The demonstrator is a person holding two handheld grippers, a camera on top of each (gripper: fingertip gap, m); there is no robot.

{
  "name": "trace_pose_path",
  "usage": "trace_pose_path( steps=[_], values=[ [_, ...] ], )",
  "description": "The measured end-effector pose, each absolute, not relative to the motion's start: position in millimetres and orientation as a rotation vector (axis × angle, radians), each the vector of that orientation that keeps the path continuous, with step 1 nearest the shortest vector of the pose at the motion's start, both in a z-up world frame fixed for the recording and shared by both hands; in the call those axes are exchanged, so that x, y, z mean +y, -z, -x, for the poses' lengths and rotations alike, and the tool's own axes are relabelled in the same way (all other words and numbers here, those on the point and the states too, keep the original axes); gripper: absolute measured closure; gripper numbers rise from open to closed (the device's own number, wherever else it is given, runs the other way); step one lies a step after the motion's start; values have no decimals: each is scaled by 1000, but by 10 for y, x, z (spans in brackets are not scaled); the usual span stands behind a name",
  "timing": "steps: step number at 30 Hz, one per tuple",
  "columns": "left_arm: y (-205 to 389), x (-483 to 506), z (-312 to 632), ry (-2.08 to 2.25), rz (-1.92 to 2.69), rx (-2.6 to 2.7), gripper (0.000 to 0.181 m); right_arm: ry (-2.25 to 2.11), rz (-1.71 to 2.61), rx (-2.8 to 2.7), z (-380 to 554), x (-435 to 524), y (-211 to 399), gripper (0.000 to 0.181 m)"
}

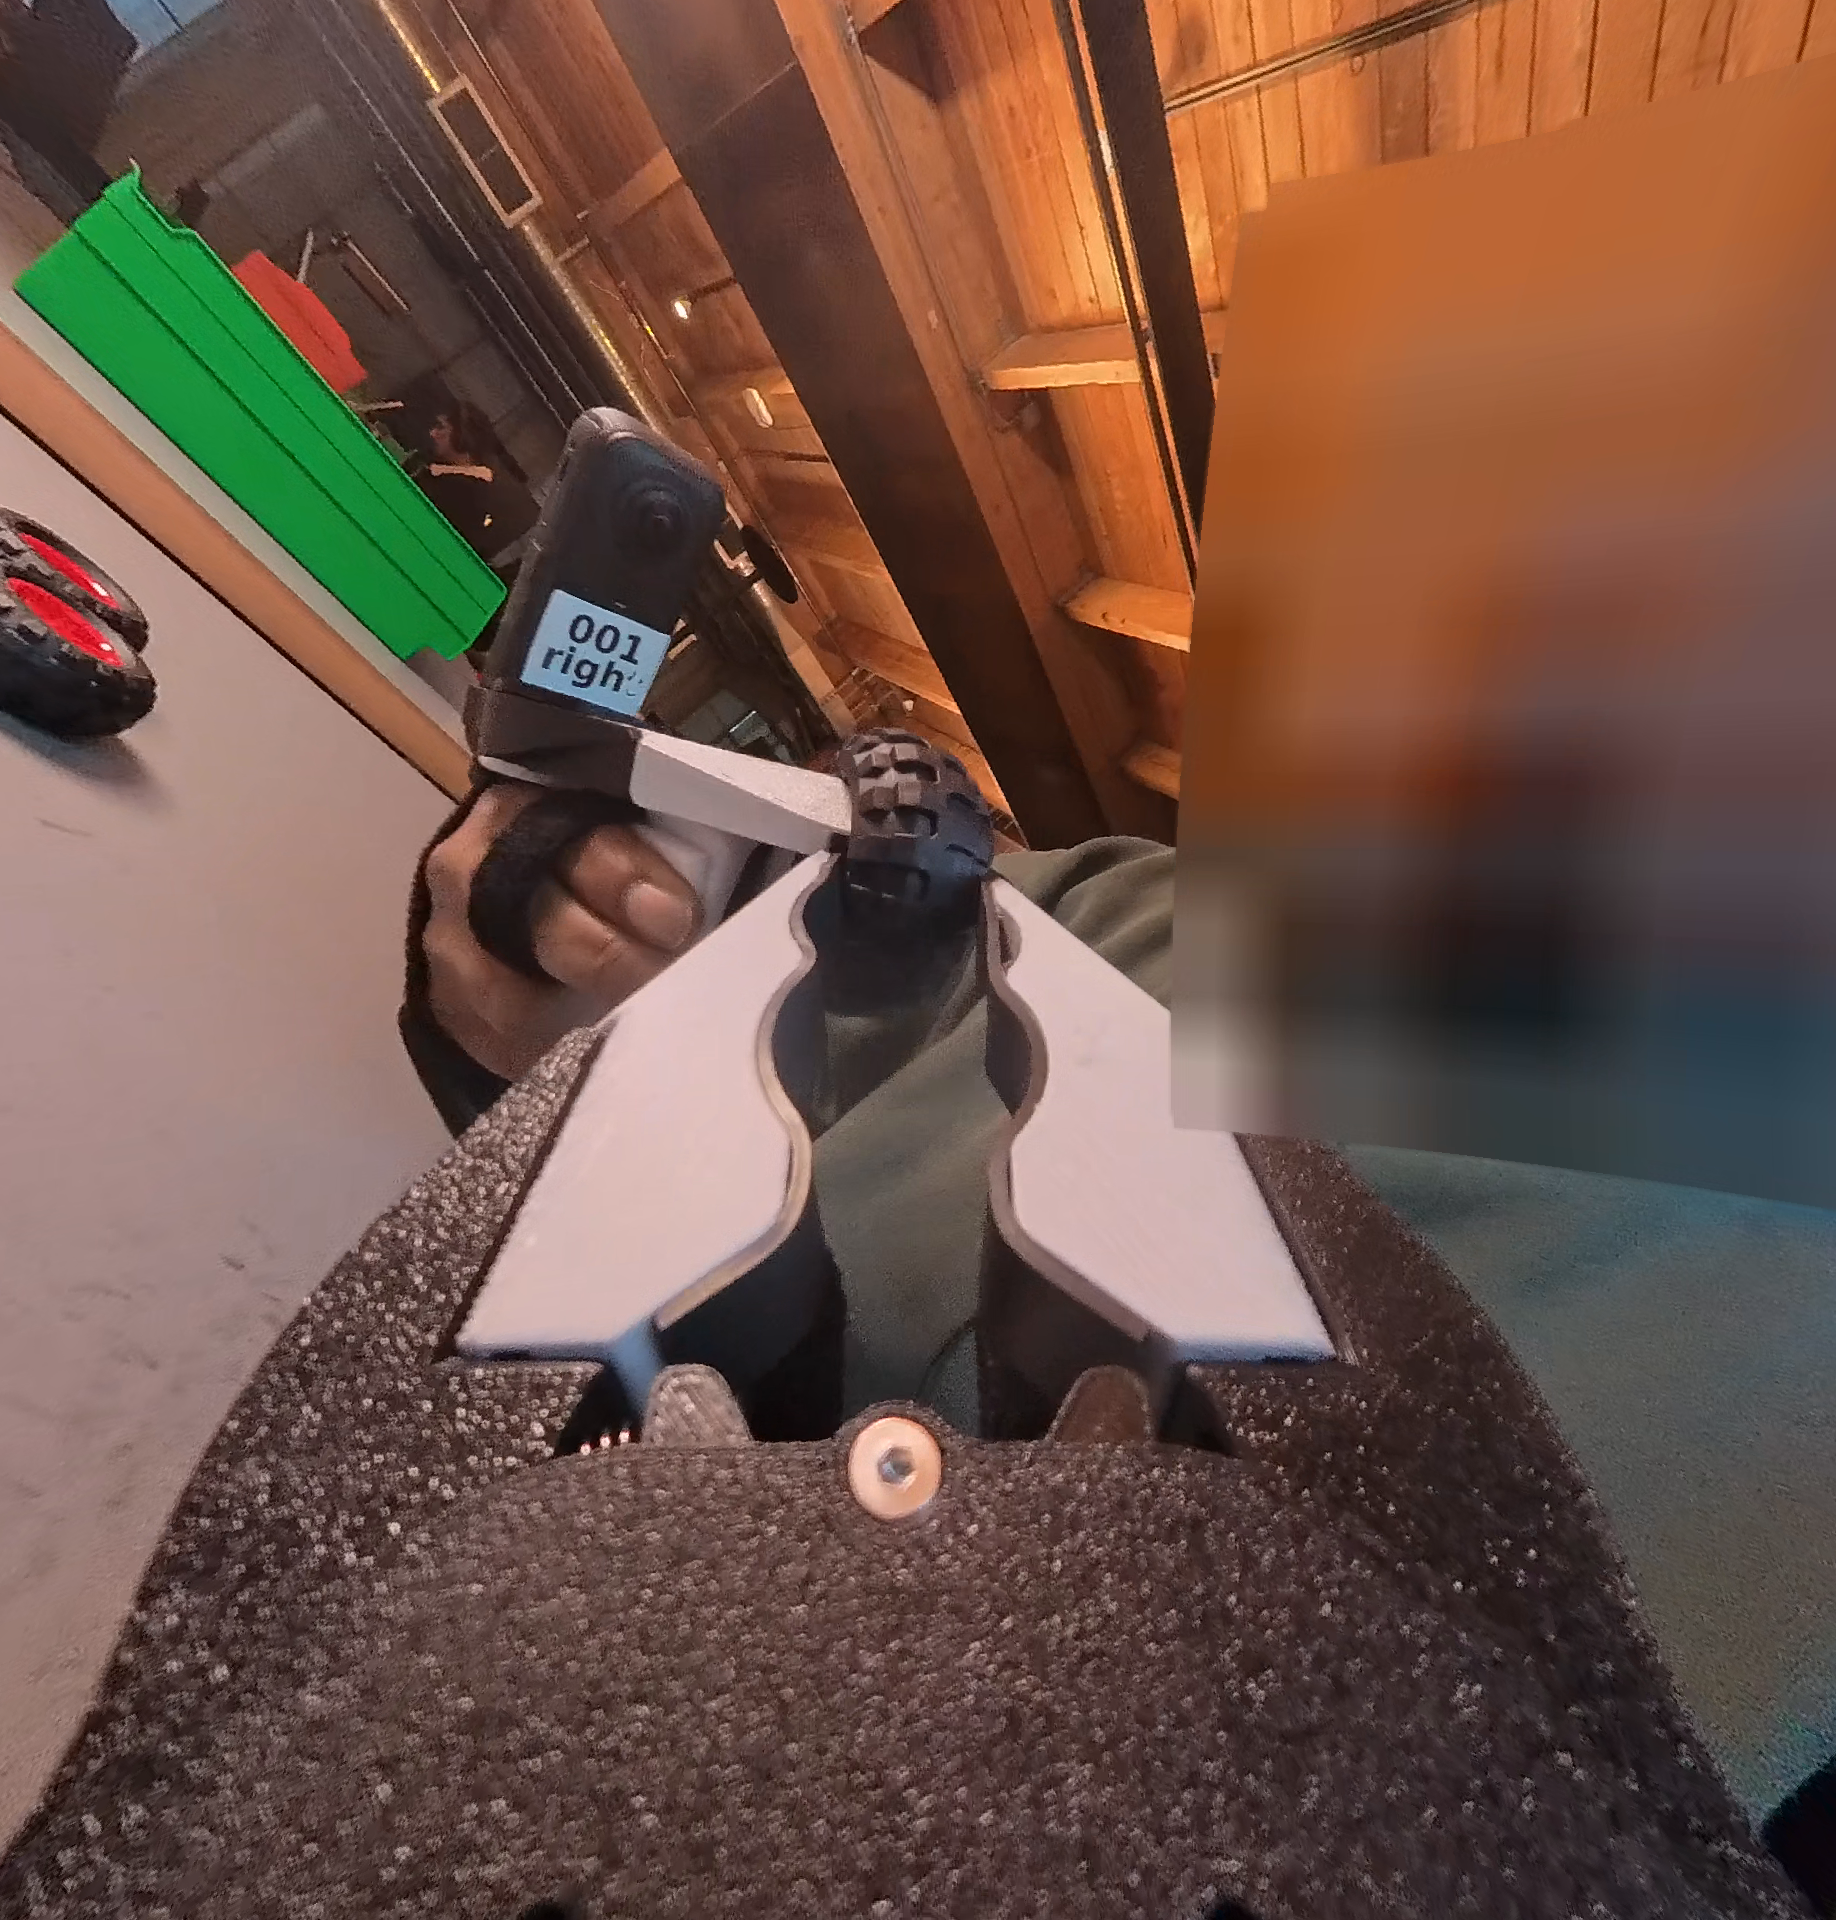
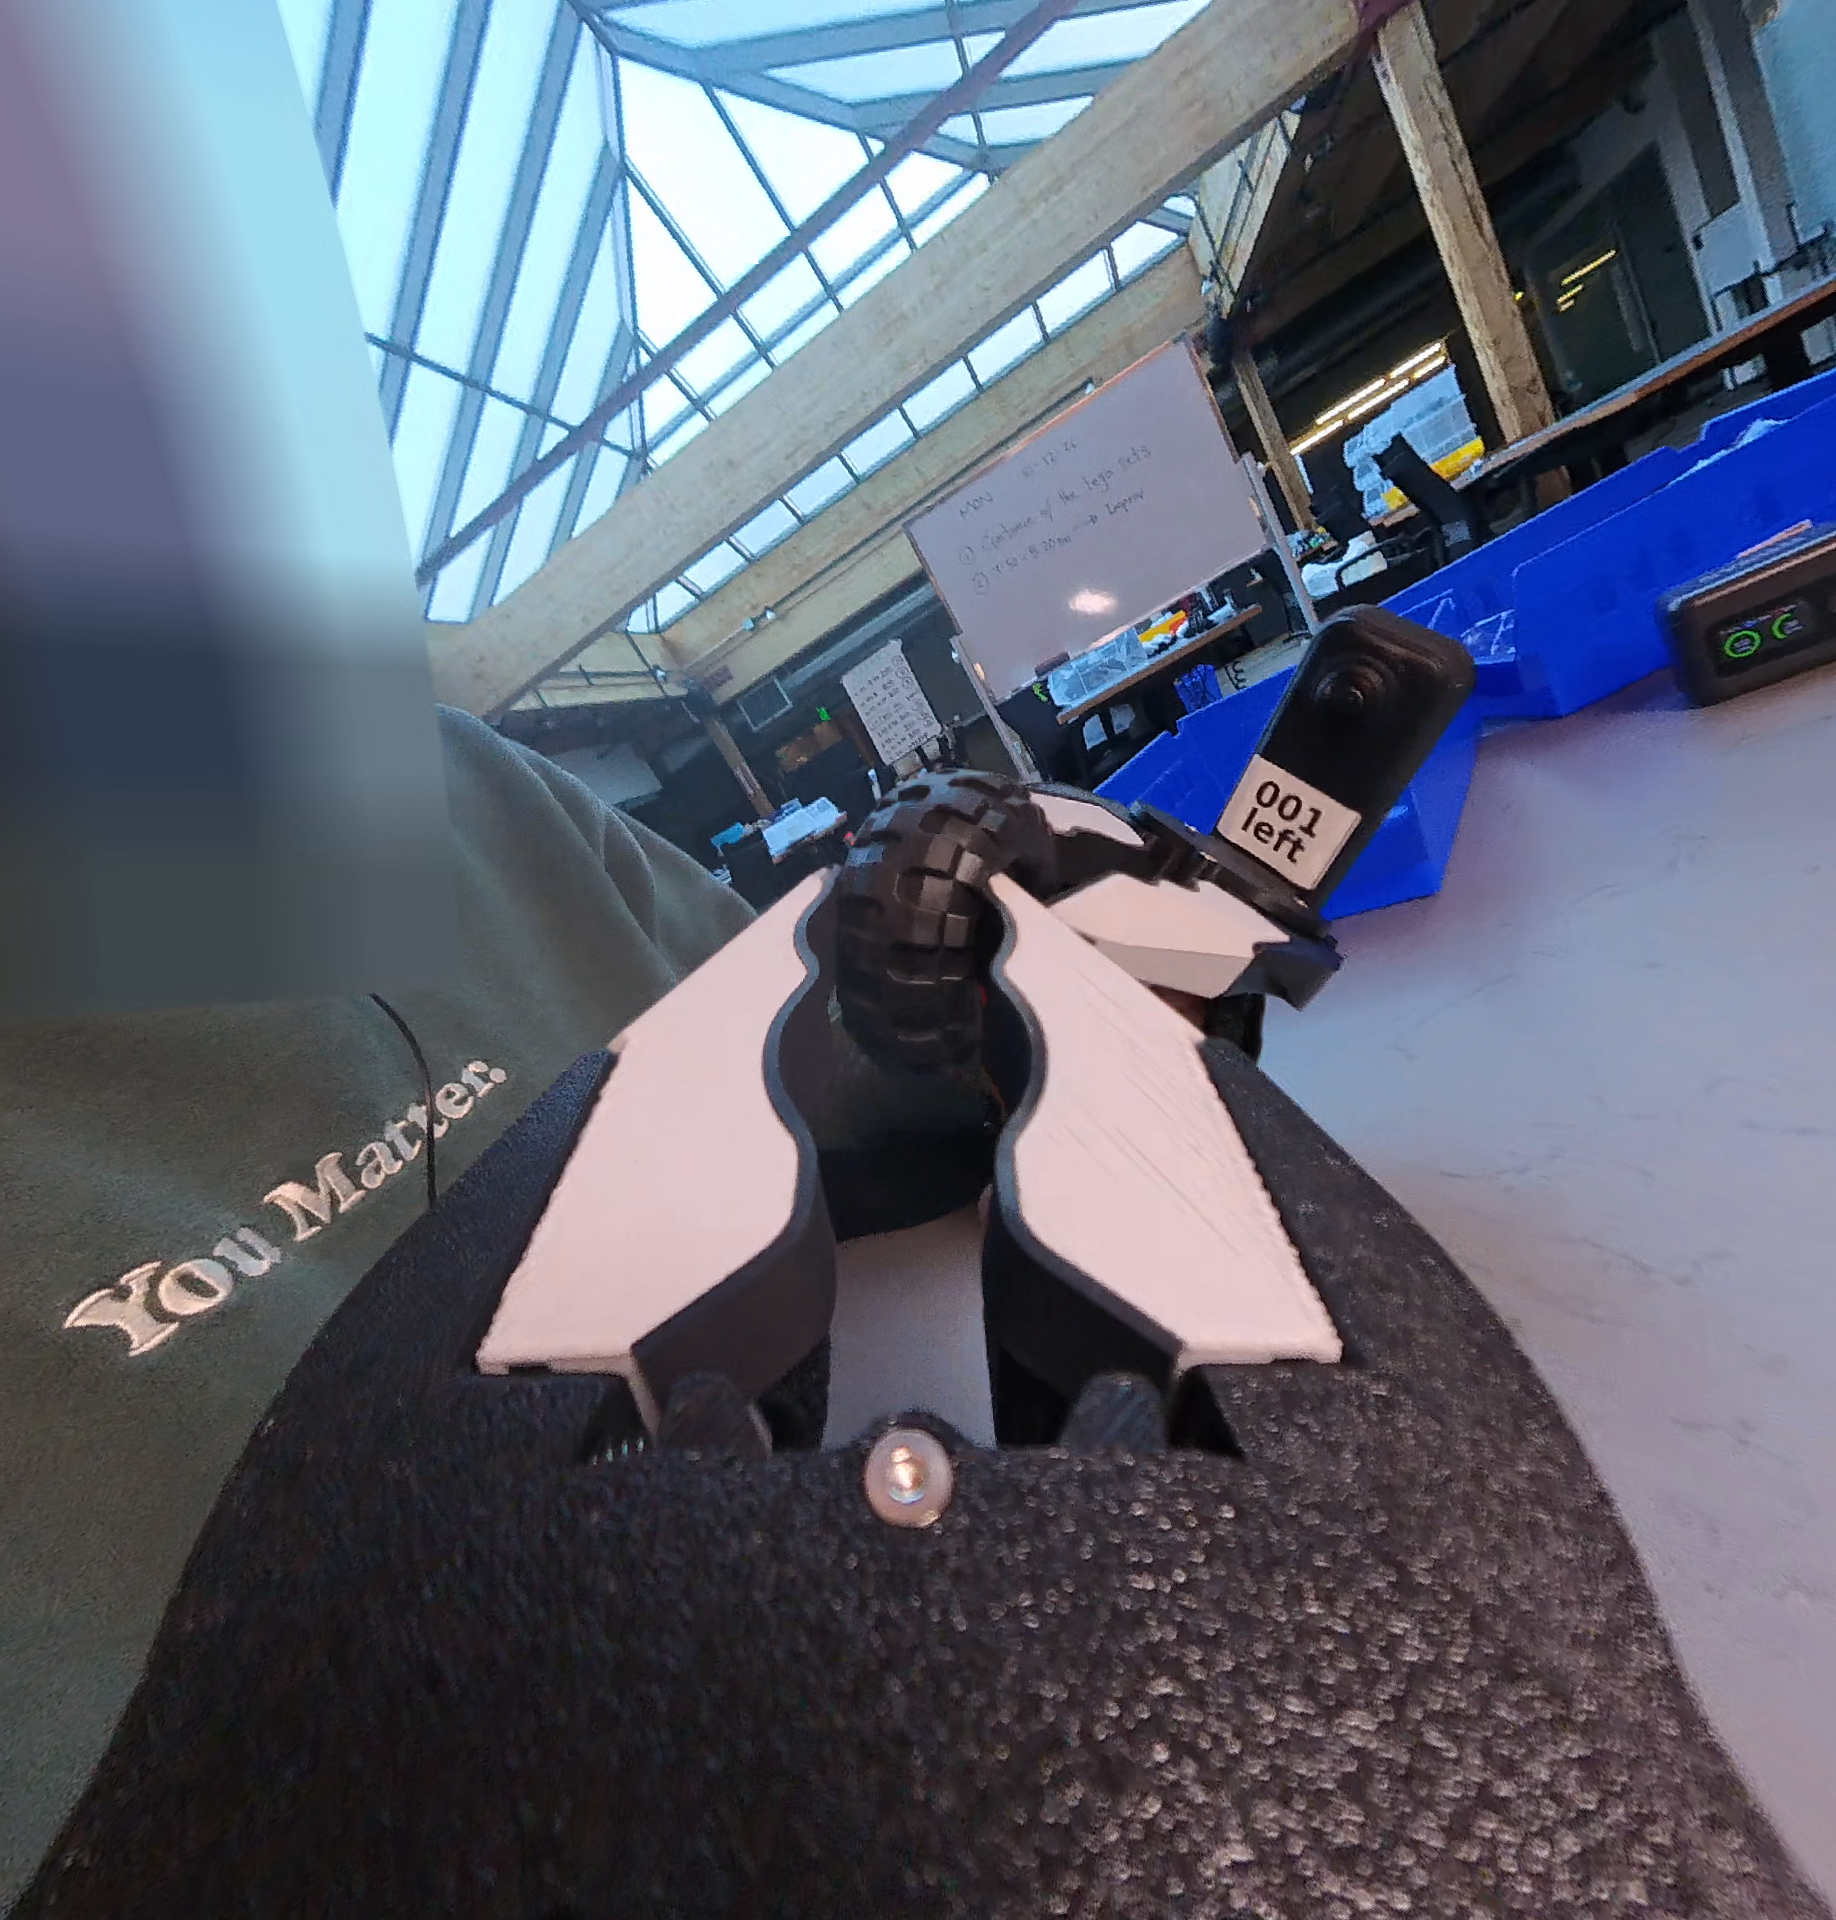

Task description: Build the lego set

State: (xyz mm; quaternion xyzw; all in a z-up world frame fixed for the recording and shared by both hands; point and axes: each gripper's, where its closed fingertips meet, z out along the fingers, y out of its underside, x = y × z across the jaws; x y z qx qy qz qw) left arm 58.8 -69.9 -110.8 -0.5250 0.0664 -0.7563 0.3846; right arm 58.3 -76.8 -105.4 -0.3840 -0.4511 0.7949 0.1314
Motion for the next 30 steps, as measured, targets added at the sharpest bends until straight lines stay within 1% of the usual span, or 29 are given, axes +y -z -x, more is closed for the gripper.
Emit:
trace_pose_path(
  steps=[8, 14, 20, 22, 24, 26, 27, 28, 29, 30],
  values=[
    [1118, -743, -661, 2010, 1332, 175, 161, -2331, 1055, -1384, -666, -821, 1070, 161],
    [1211, -726, -727, 2000, 1373, 174, 171, -2063, 956, -1646, -745, -900, 1173, 161],
    [1285, -618, -726, 1628, 1551, 246, 170, -2016, 990, -1632, -744, -789, 1255, 161],
    [1332, -548, -679, 1409, 1637, 272, 171, -2011, 1029, -1617, -719, -732, 1285, 161],
    [1417, -483, -613, 1131, 1730, 318, 176, -1894, 1072, -1638, -674, -652, 1396, 161],
    [1435, -437, -574, 1019, 1756, 308, 178, -1829, 1059, -1653, -677, -635, 1411, 161],
    [1550, -319, -405, 840, 1808, 279, 181, -1843, 989, -1728, -743, -737, 1415, 161],
    [1656, -270, -330, 714, 1864, 314, 181, -1960, 916, -1833, -840, -1053, 1376, 161],
    [1554, -321, -468, 836, 1827, 334, 181, -1855, 839, -1974, -830, -1365, 1506, 161],
    [1531, -372, -634, 861, 1829, 416, 181, -1562, 779, -2069, -714, -1477, 1723, 160]
  ],
)
